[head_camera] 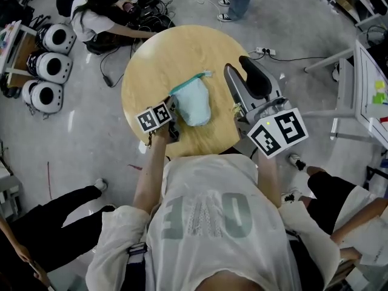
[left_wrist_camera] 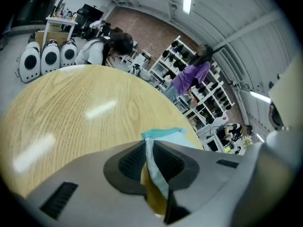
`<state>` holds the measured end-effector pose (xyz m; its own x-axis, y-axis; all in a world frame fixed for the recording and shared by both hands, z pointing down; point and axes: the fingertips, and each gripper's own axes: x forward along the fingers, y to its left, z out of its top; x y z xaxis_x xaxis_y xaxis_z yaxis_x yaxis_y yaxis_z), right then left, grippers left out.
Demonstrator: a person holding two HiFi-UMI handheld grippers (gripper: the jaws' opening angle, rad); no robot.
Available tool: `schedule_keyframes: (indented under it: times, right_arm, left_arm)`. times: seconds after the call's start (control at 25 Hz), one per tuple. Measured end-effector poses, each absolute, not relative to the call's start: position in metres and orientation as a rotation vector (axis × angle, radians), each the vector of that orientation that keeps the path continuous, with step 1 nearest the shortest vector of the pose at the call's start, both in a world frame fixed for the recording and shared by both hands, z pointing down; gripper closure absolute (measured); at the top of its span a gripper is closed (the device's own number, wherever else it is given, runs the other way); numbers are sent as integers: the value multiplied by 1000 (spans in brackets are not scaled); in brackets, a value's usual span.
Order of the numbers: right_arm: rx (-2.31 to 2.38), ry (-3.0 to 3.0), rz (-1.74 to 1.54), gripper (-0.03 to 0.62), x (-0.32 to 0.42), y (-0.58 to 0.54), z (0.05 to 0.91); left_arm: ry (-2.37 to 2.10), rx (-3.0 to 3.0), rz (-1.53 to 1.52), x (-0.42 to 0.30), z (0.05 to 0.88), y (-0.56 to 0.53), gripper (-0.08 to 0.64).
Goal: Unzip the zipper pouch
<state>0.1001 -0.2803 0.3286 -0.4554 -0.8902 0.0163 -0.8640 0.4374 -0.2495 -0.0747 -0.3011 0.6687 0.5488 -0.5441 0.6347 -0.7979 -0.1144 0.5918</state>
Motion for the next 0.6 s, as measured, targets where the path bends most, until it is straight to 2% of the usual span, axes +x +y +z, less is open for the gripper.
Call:
schedule_keyframes:
  times: [0.08,0.12,0.16,0.2,0.4,0.6]
  right_arm:
    - [-1560,2572,-344,438,98,-279,329]
    - [-1555,2575,-345,438,97,-278,329]
    - [-1553,2578,-343,437,96,-277,329]
    - [-1553,2580,-341,439,95,-277,328]
    - [-1563,2581,-312,437,93,-278,324]
    - [-1598,2584,-241,438,90,-288,313]
  left_arm:
    - [-1125,1785,329,-75,670,-302,524]
    - [-1130,1785,336,-75,670,-302,483]
    - [-1133,1786,341,-75,669,-302,403]
    - [-1140,1788,348,-75,668,-302,377]
    - [-1221,1834,340,-87,644,-319,350]
    - [-1394,2024,226,-108,559,-369,350]
